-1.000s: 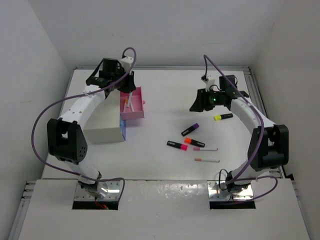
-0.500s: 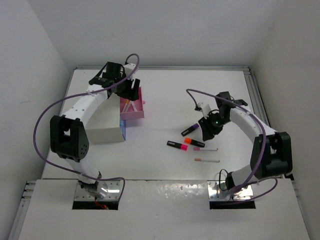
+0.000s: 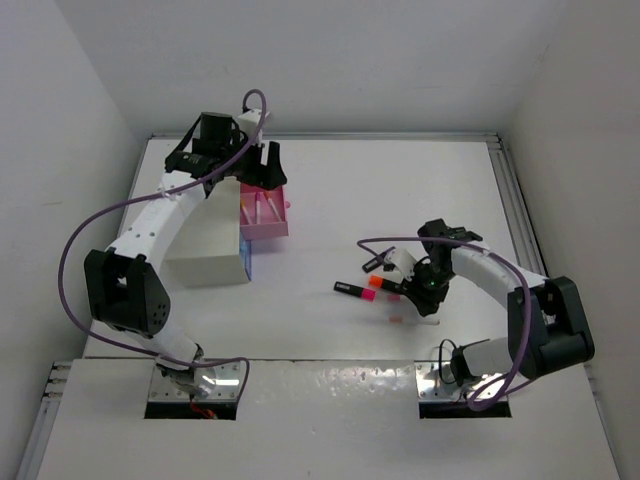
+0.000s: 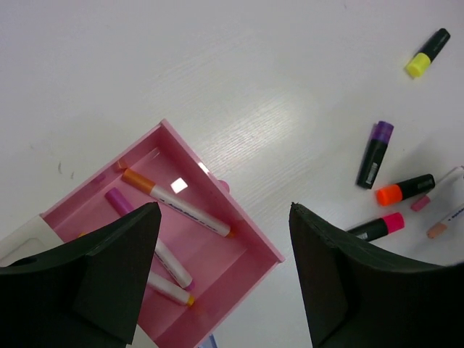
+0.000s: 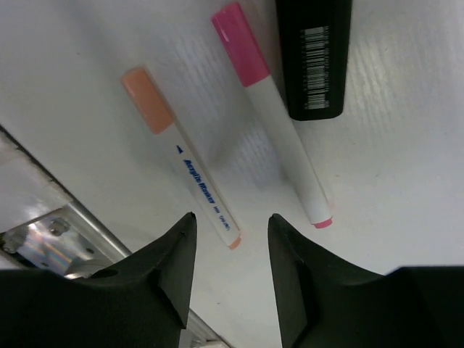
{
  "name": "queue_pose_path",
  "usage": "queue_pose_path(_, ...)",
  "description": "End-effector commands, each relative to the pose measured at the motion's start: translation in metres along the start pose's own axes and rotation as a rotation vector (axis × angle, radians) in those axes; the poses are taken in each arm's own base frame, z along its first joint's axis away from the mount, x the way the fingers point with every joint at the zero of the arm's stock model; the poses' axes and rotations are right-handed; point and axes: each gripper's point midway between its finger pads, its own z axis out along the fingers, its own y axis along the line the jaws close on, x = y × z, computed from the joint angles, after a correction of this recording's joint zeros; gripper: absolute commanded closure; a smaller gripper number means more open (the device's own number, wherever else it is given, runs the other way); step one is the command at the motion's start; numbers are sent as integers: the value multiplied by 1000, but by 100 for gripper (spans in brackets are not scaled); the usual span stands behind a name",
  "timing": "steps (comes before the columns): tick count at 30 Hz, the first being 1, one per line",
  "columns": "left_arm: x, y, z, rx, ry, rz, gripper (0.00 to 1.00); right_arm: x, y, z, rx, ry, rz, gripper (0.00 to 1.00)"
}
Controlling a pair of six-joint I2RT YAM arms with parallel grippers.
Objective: Sort the stationery into containers
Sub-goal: Pick up the pen from the center of the board.
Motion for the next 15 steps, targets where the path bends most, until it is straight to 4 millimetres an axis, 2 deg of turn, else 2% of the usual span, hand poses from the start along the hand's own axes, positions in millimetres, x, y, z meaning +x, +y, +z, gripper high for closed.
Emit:
queue_pose_path(1, -24, -17, -16, 63, -74, 22, 22, -13, -29, -6, 130, -38, -62, 57)
queue_pose_path(8, -24, -22, -15, 107, -79, 46, 23, -30, -43, -15, 149, -64, -86, 58)
queue_pose_path(15, -24, -18, -11, 111, -76, 49, 23, -23, -44, 3, 103, -10, -132, 61)
